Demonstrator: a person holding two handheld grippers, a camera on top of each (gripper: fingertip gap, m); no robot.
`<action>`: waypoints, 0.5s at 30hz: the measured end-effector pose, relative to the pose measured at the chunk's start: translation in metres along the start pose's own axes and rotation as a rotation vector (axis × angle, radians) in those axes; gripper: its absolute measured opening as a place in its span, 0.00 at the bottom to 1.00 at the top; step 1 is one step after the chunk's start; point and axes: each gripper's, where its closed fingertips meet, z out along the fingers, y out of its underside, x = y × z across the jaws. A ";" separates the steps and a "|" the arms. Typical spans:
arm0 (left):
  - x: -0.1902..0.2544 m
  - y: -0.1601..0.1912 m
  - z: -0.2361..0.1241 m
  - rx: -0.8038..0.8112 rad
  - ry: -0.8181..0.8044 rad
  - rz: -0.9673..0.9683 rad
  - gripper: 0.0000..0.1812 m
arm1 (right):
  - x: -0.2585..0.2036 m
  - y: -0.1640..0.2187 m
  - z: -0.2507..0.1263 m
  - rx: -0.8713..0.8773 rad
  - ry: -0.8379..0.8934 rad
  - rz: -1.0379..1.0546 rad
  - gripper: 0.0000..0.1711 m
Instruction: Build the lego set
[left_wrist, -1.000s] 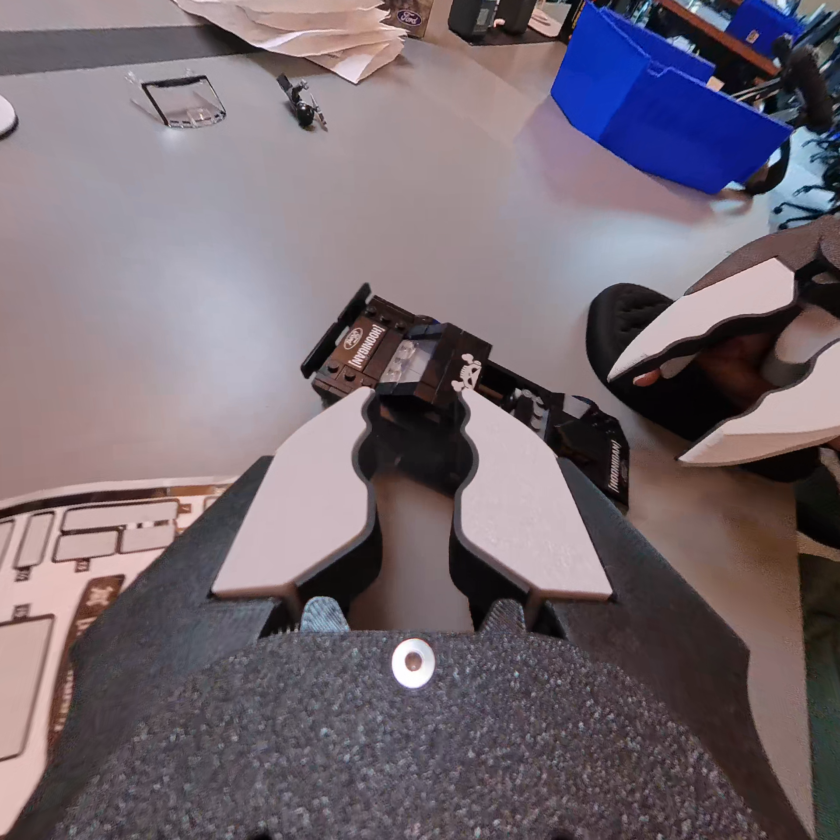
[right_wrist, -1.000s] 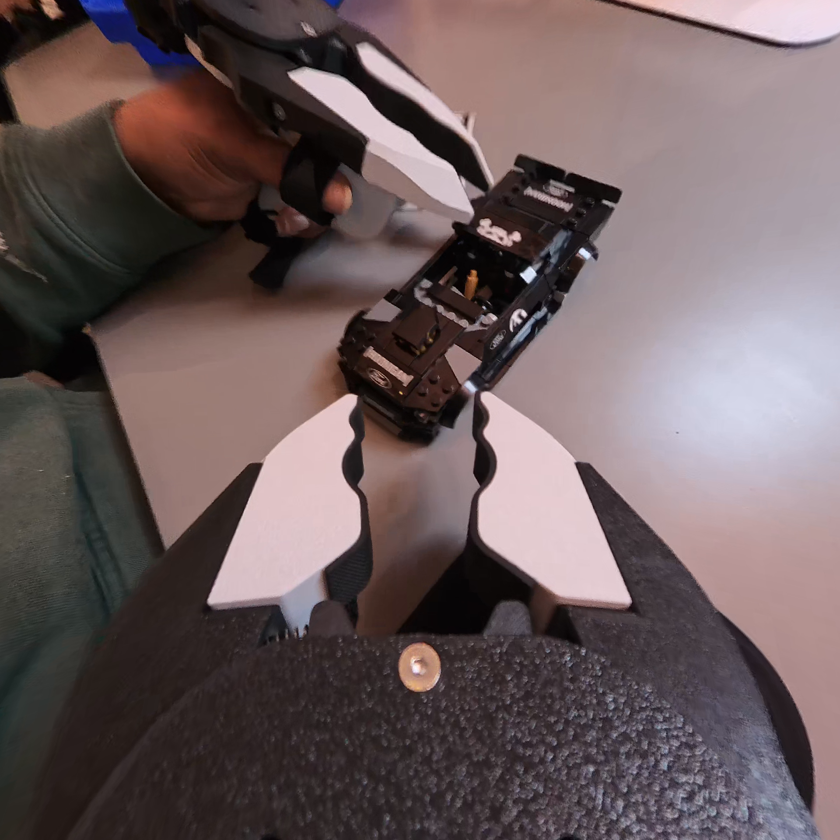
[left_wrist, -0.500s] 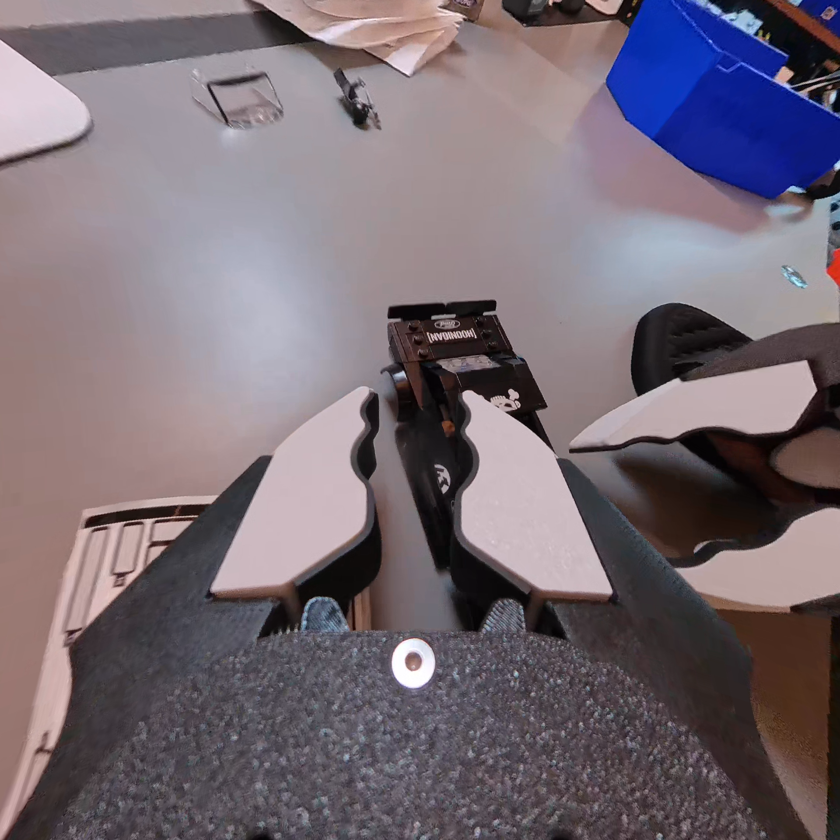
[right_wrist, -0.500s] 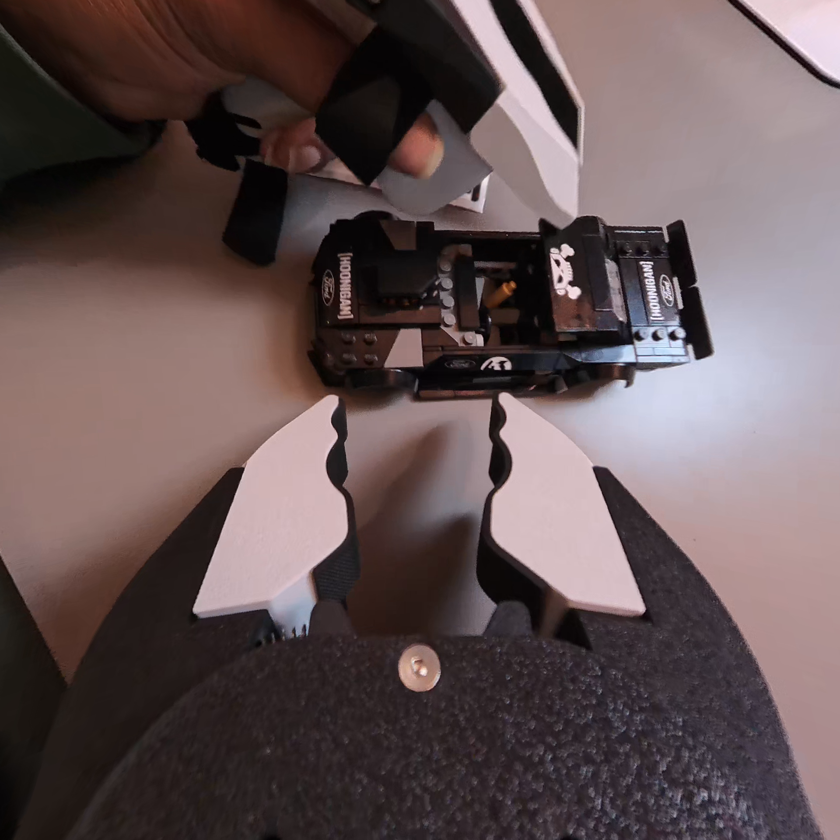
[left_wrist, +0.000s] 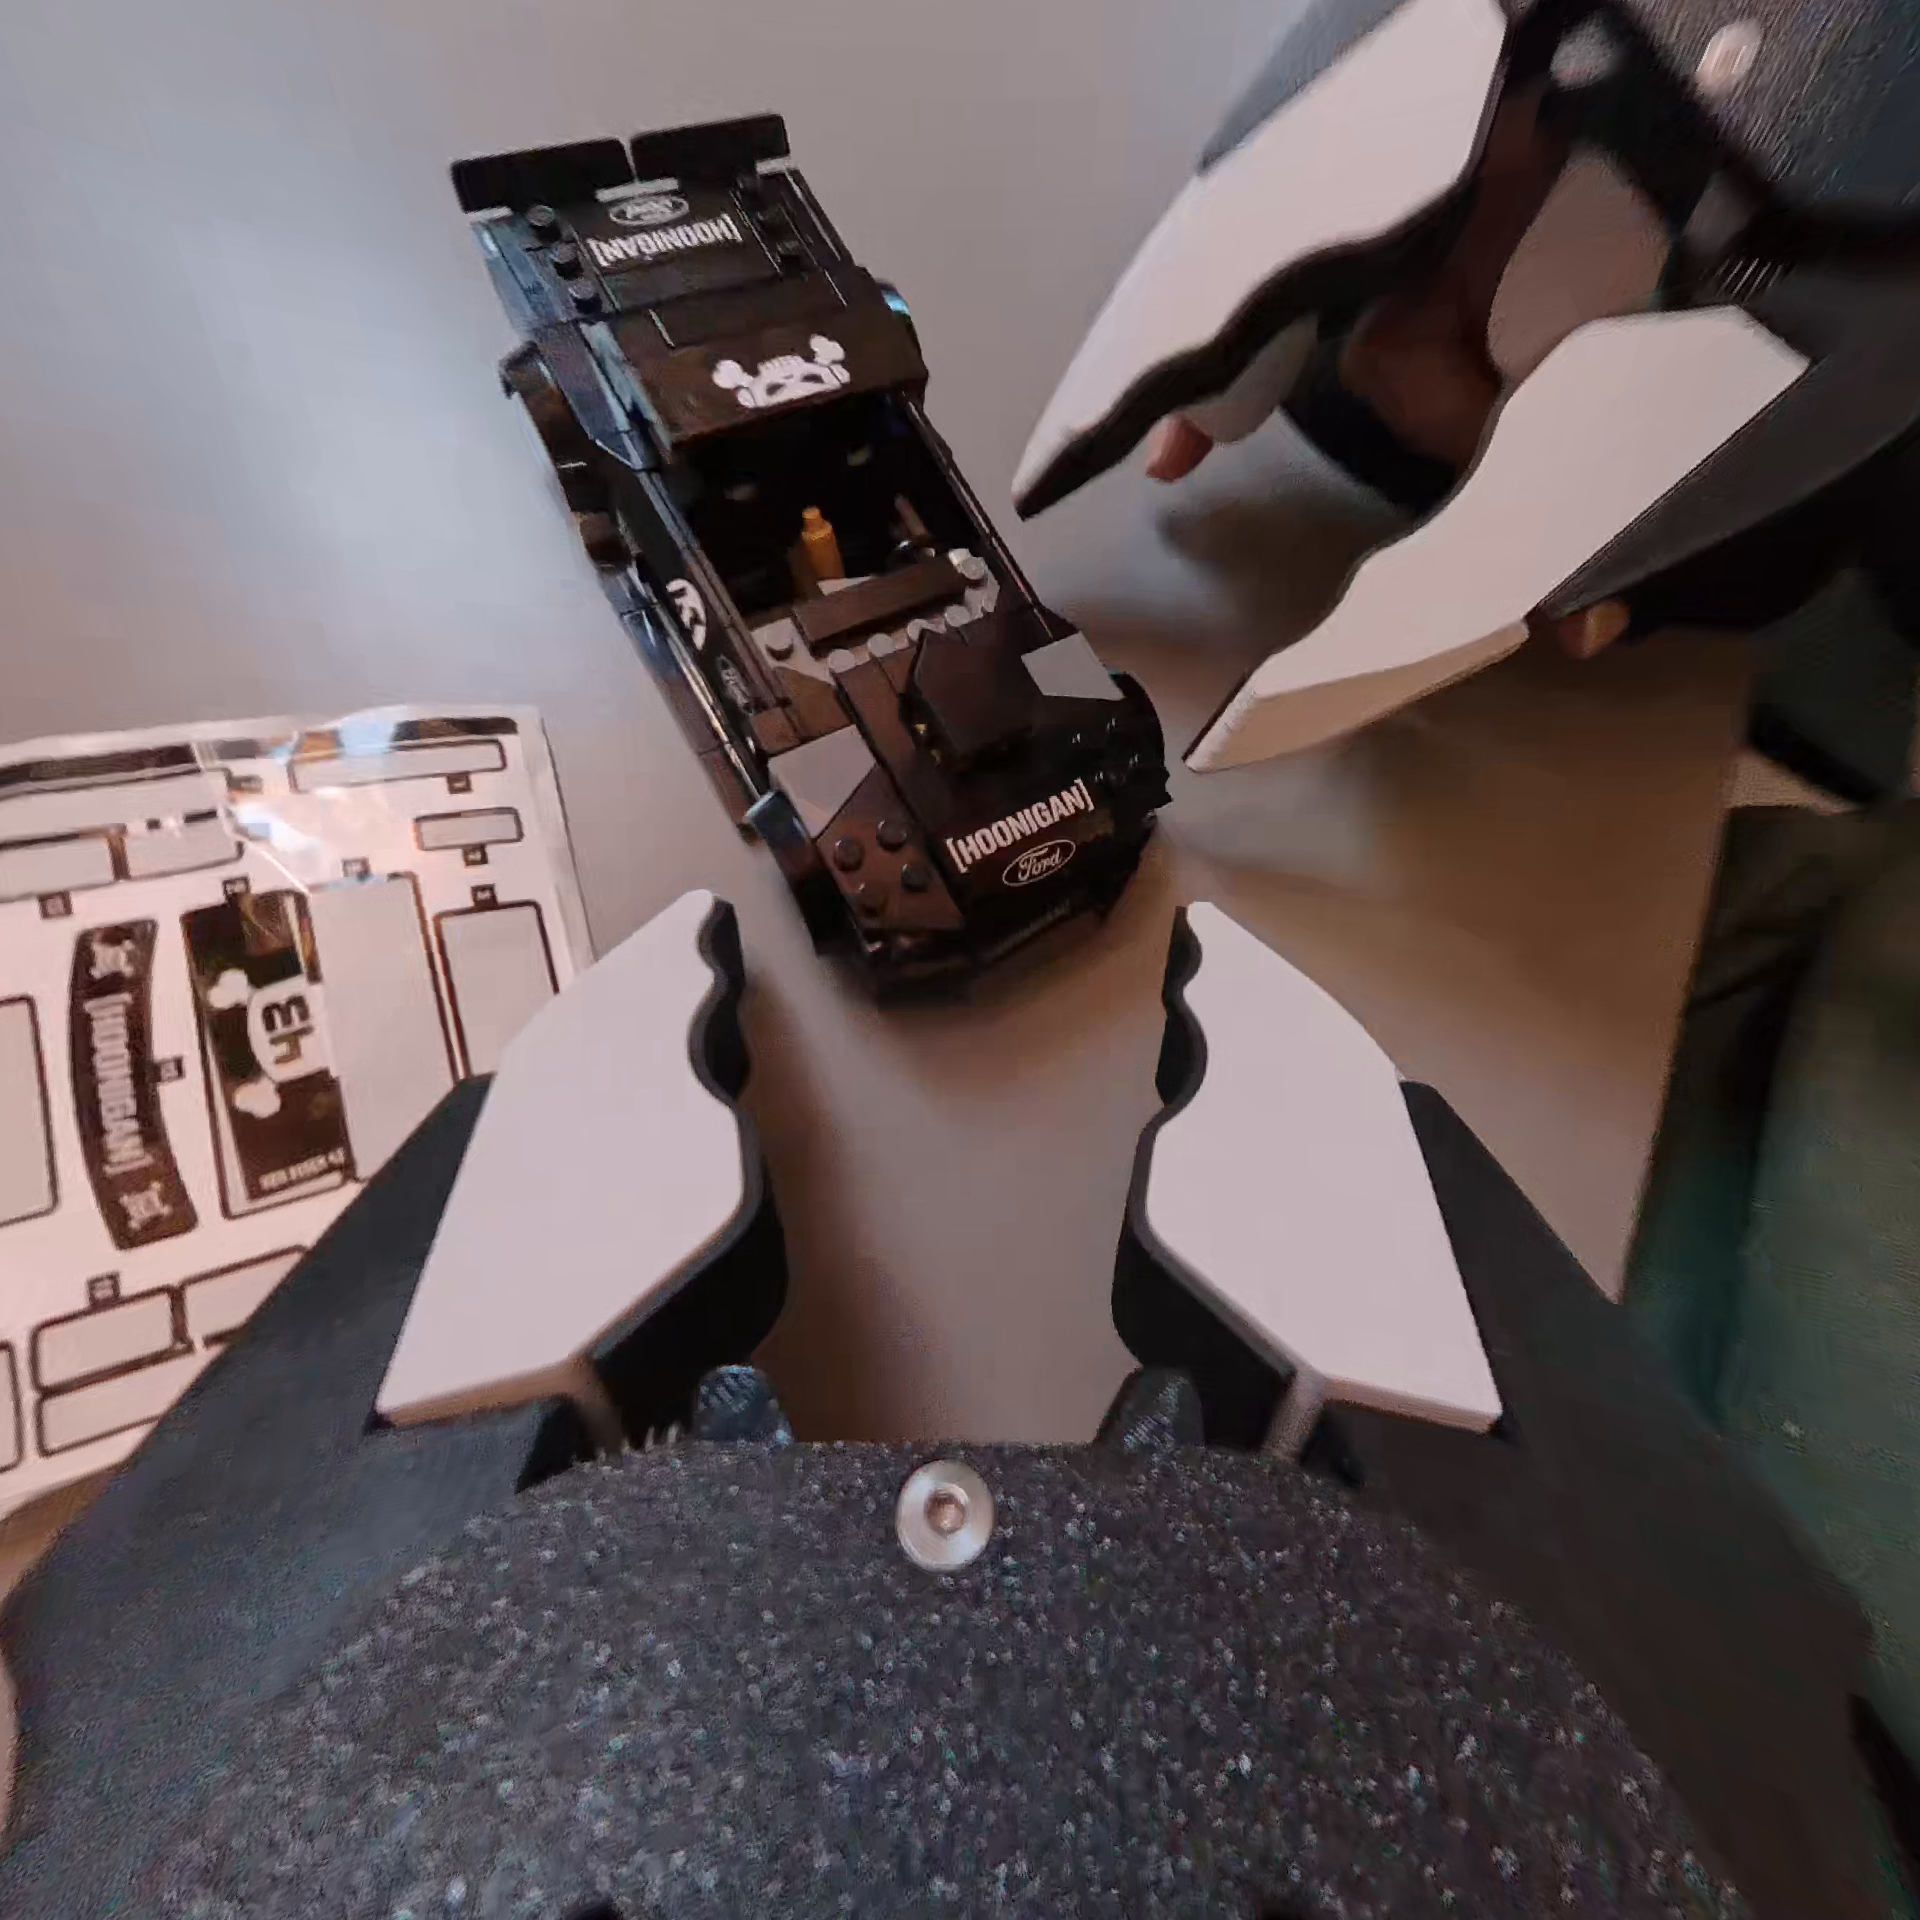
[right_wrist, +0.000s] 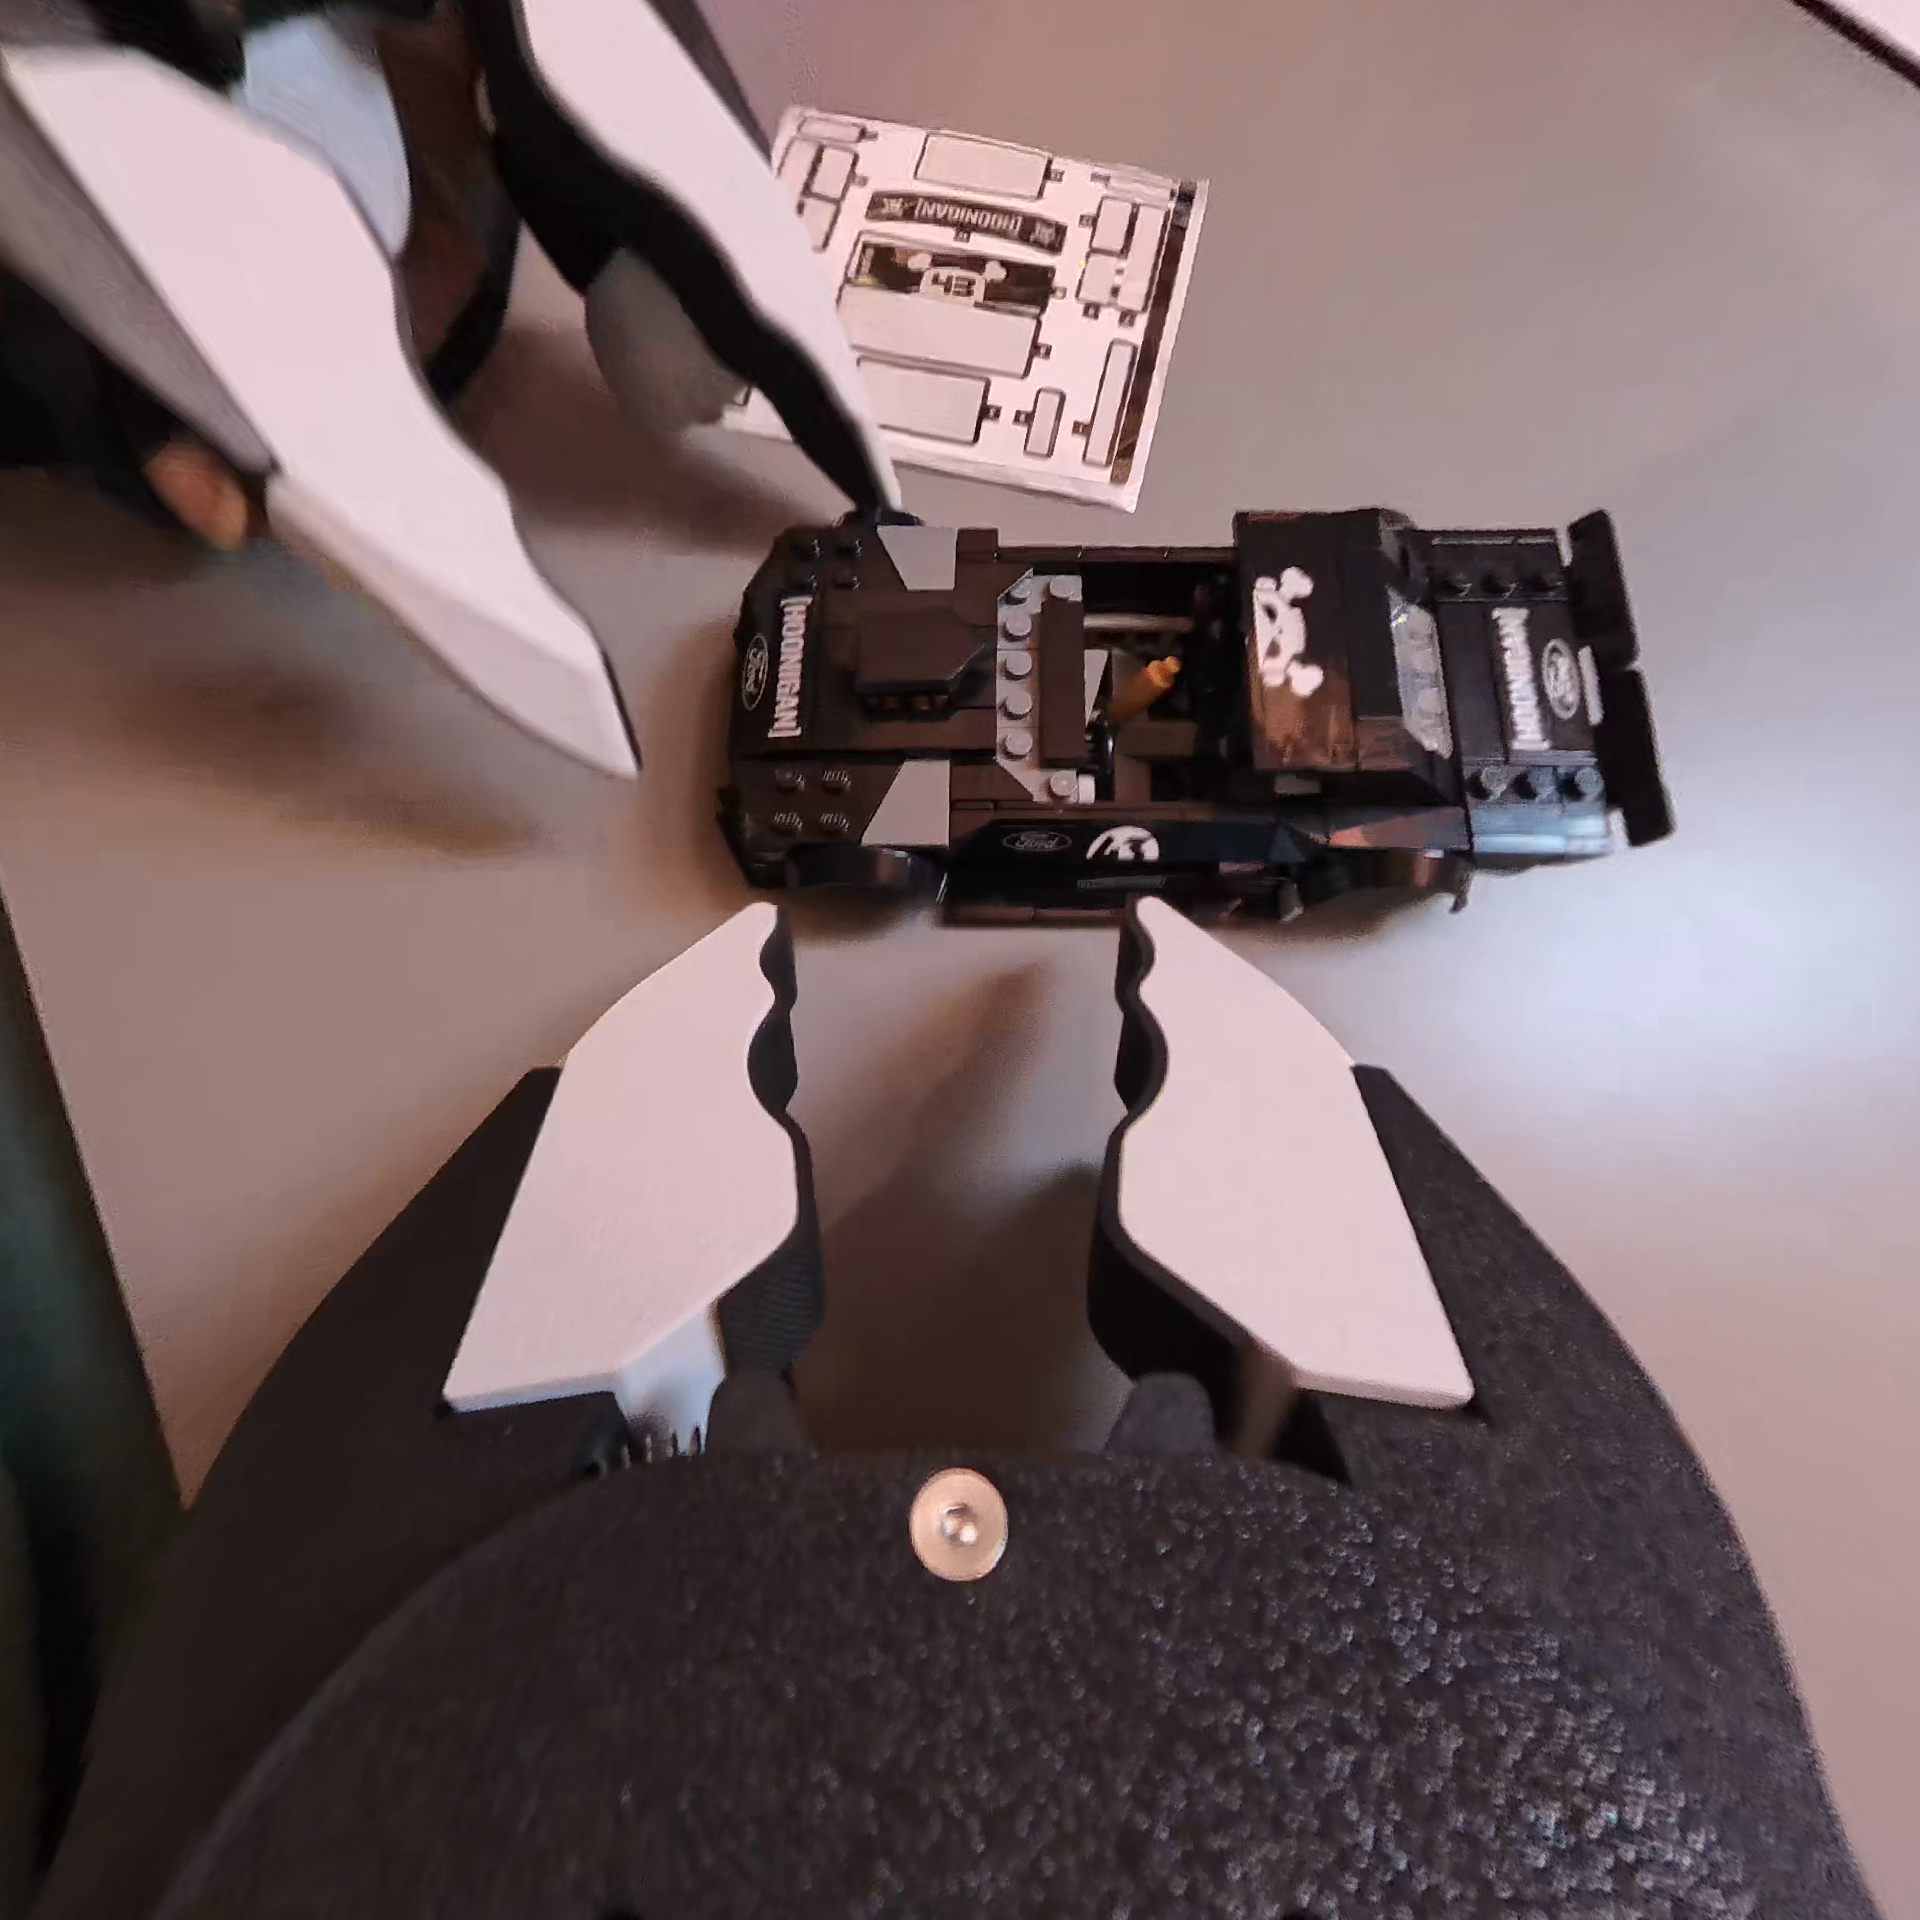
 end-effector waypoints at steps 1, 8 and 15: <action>-0.001 -0.001 0.003 -0.011 -0.032 0.036 0.44 | 0.001 -0.002 0.002 -0.002 0.000 0.000 0.34; -0.011 -0.004 0.013 -0.093 -0.009 0.134 0.40 | 0.011 -0.004 0.010 -0.022 0.013 0.007 0.32; -0.039 -0.019 0.022 -0.105 0.038 0.123 0.40 | 0.034 -0.013 0.022 -0.036 0.021 0.041 0.32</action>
